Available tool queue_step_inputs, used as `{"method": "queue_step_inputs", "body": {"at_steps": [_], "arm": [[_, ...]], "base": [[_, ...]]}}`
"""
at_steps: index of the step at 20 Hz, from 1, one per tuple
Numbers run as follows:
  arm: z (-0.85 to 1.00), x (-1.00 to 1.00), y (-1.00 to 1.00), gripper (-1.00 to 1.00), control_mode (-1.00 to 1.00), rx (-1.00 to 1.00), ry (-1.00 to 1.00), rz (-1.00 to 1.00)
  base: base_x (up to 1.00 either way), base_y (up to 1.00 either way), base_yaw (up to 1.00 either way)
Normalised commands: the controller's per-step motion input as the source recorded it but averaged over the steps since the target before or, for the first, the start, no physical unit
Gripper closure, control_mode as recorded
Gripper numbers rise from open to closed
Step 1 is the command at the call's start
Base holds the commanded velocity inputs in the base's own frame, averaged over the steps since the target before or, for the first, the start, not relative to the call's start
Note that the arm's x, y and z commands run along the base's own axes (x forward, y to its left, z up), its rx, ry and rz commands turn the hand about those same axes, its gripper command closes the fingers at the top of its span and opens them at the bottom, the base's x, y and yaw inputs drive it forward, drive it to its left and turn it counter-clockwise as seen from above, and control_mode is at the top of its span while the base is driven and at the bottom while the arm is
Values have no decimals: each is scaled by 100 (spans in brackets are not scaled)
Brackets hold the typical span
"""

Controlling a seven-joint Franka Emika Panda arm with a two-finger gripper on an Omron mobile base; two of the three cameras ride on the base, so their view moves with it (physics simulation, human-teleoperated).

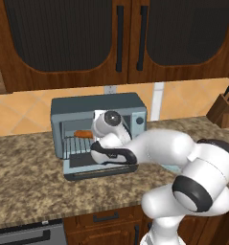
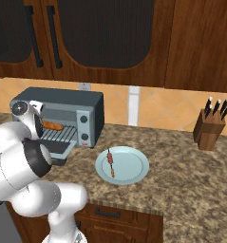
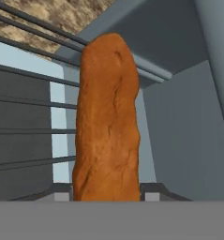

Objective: Pick up the kebab skewer and baguette bread, and place them inside the toaster oven. Close the toaster oven door and start by setting the timer.

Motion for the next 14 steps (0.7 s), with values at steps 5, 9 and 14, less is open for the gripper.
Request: {"method": "queue_step_inputs", "body": {"at_steps": [5,9,14], "arm": [[-27,7,3,100,-100,0,0,0],[-22,1,2,100,-100,0,0,0],[-33,0,2,100,-100,0,0,0]], "base": [[0,0,0],[0,0,0],[0,0,0]]}}
